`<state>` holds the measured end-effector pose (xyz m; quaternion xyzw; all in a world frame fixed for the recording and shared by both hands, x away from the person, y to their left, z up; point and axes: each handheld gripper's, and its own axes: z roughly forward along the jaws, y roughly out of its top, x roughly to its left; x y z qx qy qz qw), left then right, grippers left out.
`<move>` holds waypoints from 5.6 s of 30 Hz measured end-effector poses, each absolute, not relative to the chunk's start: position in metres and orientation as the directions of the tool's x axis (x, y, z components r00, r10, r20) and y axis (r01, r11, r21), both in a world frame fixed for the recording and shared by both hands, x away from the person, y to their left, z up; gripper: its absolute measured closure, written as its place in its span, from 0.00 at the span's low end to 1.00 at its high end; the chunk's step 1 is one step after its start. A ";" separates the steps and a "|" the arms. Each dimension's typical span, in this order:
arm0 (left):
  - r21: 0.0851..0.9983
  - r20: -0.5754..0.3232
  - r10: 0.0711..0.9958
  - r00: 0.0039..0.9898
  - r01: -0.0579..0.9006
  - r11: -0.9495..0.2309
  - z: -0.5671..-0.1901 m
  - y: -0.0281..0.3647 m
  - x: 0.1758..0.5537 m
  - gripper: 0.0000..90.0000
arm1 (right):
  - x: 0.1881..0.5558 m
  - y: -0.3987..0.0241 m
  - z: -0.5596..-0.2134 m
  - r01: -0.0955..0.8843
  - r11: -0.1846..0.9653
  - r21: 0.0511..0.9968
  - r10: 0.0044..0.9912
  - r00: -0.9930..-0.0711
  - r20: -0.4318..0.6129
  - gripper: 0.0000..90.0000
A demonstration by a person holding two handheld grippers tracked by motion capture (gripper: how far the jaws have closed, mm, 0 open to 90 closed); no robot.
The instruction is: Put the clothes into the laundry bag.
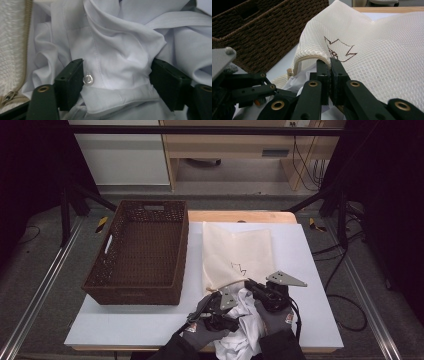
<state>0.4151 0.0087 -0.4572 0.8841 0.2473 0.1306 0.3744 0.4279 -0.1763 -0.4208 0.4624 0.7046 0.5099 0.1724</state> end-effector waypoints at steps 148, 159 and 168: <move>0.763 0.057 0.631 0.774 0.374 -0.527 -0.460 0.006 0.460 0.90 | 0.426 -0.180 -0.415 0.453 0.048 0.890 0.829 -0.515 0.218 0.98; 0.805 -0.008 0.592 0.806 0.356 -0.474 -0.437 0.028 0.439 0.52 | 0.428 -0.183 -0.418 0.466 0.044 0.883 0.835 -0.503 0.224 0.98; 0.789 0.003 0.594 0.804 0.363 -0.496 -0.436 0.064 0.416 0.40 | 0.427 -0.182 -0.418 0.468 0.054 0.882 0.840 -0.500 0.214 0.98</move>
